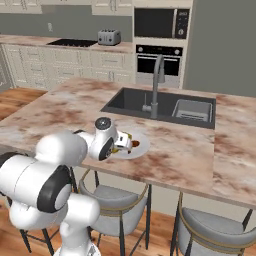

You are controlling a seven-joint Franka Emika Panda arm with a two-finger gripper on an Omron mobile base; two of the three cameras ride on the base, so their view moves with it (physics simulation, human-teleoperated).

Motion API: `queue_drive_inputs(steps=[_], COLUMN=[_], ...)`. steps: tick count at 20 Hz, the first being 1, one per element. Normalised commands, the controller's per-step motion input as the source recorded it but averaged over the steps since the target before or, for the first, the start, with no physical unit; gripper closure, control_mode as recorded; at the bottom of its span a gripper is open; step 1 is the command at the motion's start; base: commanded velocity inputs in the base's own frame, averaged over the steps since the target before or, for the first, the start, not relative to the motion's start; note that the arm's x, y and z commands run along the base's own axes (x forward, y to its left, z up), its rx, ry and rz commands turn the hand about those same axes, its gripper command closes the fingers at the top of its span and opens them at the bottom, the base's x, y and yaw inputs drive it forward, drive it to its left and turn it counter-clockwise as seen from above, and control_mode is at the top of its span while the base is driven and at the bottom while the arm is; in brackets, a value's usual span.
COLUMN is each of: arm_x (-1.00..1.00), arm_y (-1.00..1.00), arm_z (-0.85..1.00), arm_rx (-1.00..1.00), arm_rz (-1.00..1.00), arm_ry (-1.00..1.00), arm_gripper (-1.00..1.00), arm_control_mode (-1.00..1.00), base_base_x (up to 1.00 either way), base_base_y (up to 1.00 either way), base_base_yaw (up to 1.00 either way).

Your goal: Take the cheese, chicken drumstick, and lemon from the fridge and place them on the plate on the dining counter to create an appetizer plate.

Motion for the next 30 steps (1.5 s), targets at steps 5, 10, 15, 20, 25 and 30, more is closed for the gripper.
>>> queue_drive_inputs(steps=[5,10,15,20,25,30], arm_x=[0.39,0.41,0.31,0.2,0.21,0.34], arm_y=[-0.08,-0.01,0.0,0.0,-0.03,-0.1], arm_z=[-0.12,-0.11,-0.15,-0.29,-0.37,-0.31], arm_rx=[0.0,0.0,0.0,0.0,0.0,0.0], arm_rz=[0.0,0.0,0.0,0.0,0.0,0.0], arm_ry=[0.0,0.0,0.0,0.0,0.0,0.0], arm_gripper=[1.0,1.0,1.0,1.0,1.0,1.0], arm_control_mode=[-1.0,-1.0,-1.0,-1.0,-1.0,-1.0], base_base_x=[0.0,0.0,0.0,0.0,0.0,0.0], base_base_y=[0.0,0.0,0.0,0.0,0.0,0.0], base_base_yaw=[0.0,0.0,0.0,0.0,0.0,0.0])
